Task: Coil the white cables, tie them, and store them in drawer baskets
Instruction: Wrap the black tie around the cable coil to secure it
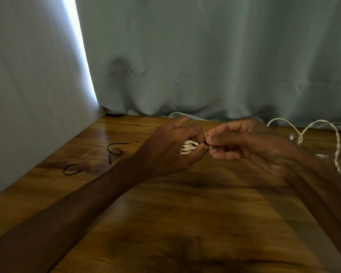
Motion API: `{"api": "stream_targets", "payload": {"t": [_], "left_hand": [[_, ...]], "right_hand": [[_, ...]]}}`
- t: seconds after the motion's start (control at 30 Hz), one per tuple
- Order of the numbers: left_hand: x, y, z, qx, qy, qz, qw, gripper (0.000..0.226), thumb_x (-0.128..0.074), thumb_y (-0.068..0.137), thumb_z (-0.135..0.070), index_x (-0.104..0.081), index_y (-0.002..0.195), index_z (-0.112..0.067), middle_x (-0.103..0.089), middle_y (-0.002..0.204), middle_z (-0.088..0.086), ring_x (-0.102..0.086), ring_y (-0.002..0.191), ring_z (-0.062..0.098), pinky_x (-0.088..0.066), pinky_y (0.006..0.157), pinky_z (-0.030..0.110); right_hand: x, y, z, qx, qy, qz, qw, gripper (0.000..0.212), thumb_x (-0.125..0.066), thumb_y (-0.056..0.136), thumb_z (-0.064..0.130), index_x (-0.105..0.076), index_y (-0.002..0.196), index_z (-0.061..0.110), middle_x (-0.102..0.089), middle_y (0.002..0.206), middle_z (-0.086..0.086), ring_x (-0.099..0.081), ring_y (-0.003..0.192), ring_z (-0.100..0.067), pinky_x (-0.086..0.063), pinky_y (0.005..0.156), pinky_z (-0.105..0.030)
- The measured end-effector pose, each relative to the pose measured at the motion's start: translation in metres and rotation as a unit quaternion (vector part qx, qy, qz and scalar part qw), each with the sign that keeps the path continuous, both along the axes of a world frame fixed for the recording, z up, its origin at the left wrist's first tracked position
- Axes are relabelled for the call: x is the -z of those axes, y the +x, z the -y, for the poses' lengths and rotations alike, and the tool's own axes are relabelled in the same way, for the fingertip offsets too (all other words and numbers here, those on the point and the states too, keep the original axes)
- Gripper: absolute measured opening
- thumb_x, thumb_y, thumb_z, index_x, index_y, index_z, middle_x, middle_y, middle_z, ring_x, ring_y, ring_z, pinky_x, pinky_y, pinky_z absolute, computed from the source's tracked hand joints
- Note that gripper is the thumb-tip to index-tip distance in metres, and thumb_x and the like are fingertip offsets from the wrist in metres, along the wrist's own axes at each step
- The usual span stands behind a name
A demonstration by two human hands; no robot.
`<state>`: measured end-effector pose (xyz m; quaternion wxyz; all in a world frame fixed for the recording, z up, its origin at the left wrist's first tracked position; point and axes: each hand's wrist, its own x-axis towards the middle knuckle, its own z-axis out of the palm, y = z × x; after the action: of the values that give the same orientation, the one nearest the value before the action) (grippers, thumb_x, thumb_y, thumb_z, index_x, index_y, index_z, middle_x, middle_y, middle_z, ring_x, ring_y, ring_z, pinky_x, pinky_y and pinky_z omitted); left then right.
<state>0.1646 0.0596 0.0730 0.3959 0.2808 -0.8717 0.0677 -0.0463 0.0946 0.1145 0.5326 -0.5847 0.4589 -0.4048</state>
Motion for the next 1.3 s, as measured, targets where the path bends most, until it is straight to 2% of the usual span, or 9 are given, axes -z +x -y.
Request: {"api": "stream_targets", "payload": {"t": [0.2,0.33,0.43,0.53,0.7,0.9,1.0,1.2,1.3], "left_hand": [[-0.003,-0.002,-0.003,0.052,0.091,-0.054,0.993,0.005,-0.072,0.091,-0.018,-0.07,0.086,-0.016,-0.068,0.086,-0.006,-0.064,0.084,0.012,-0.051,0.075,0.04],[-0.002,-0.002,-0.007,0.134,0.218,-0.114,0.96,0.011,-0.064,0.098,-0.01,-0.067,0.088,-0.007,-0.069,0.079,-0.001,-0.065,0.069,0.014,-0.053,0.061,0.037],[0.0,-0.003,-0.006,0.17,0.277,-0.164,0.931,0.015,-0.059,0.101,-0.008,-0.065,0.089,-0.002,-0.067,0.078,0.007,-0.06,0.064,0.017,-0.047,0.055,0.034],[0.003,-0.006,-0.005,0.189,0.318,-0.201,0.907,0.02,-0.053,0.103,-0.004,-0.063,0.088,0.004,-0.061,0.075,0.0,-0.053,0.058,0.003,-0.041,0.054,0.019],[0.007,-0.009,-0.003,0.181,0.345,-0.233,0.891,0.025,-0.051,0.105,-0.008,-0.062,0.084,-0.003,-0.054,0.07,-0.006,-0.047,0.054,0.001,-0.037,0.052,0.018],[0.009,-0.013,-0.006,0.135,0.33,-0.22,0.908,0.023,-0.066,0.098,-0.019,-0.066,0.086,0.001,-0.061,0.065,-0.004,-0.054,0.057,0.01,-0.044,0.055,0.027],[0.009,-0.015,-0.007,0.119,0.34,-0.213,0.908,0.02,-0.07,0.097,-0.021,-0.068,0.093,-0.002,-0.067,0.07,0.001,-0.061,0.061,0.012,-0.049,0.058,0.031],[0.006,-0.011,-0.005,0.102,0.304,-0.111,0.941,0.014,-0.065,0.101,-0.028,-0.068,0.106,-0.015,-0.075,0.082,-0.002,-0.073,0.077,0.013,-0.06,0.071,0.045],[0.005,-0.013,-0.008,0.107,0.274,-0.07,0.953,0.016,-0.062,0.102,-0.025,-0.07,0.106,-0.012,-0.076,0.085,-0.003,-0.074,0.08,0.013,-0.058,0.073,0.042]], "right_hand": [[-0.003,-0.005,0.004,-0.002,-0.018,-0.01,1.0,0.025,-0.077,0.073,0.011,-0.077,0.097,0.001,-0.076,0.087,-0.009,-0.073,0.079,-0.014,-0.061,0.067,-0.024],[-0.004,-0.004,0.004,0.0,-0.017,0.027,0.999,0.02,-0.073,0.077,0.009,-0.075,0.095,0.001,-0.075,0.087,-0.01,-0.073,0.078,-0.014,-0.06,0.065,-0.023],[-0.004,-0.001,0.002,0.011,-0.019,0.059,0.998,0.011,-0.066,0.088,0.0,-0.073,0.097,-0.002,-0.076,0.087,-0.014,-0.074,0.075,-0.017,-0.062,0.067,-0.025],[-0.005,0.001,0.001,0.025,-0.033,0.061,0.997,0.009,-0.064,0.091,-0.001,-0.072,0.095,-0.002,-0.076,0.087,-0.016,-0.075,0.076,-0.02,-0.063,0.068,-0.027],[-0.003,0.004,0.001,0.051,-0.076,0.036,0.995,0.007,-0.063,0.095,0.0,-0.07,0.095,-0.001,-0.077,0.087,-0.019,-0.077,0.081,-0.027,-0.065,0.072,-0.03],[0.001,0.006,0.004,0.072,-0.132,-0.002,0.989,0.011,-0.06,0.098,0.0,-0.07,0.096,-0.003,-0.077,0.085,-0.02,-0.076,0.076,-0.028,-0.063,0.066,-0.029],[0.004,0.004,0.007,0.087,-0.155,-0.007,0.984,0.012,-0.06,0.098,0.0,-0.071,0.094,-0.003,-0.076,0.081,-0.019,-0.074,0.071,-0.026,-0.061,0.063,-0.027],[0.011,0.003,0.015,0.124,-0.162,0.007,0.979,0.009,-0.06,0.097,-0.001,-0.069,0.095,-0.002,-0.075,0.08,-0.018,-0.073,0.066,-0.022,-0.059,0.058,-0.026],[0.016,0.003,0.021,0.127,-0.141,0.029,0.981,0.011,-0.059,0.096,-0.004,-0.069,0.091,-0.002,-0.072,0.075,-0.015,-0.067,0.062,-0.017,-0.055,0.053,-0.024]]}}
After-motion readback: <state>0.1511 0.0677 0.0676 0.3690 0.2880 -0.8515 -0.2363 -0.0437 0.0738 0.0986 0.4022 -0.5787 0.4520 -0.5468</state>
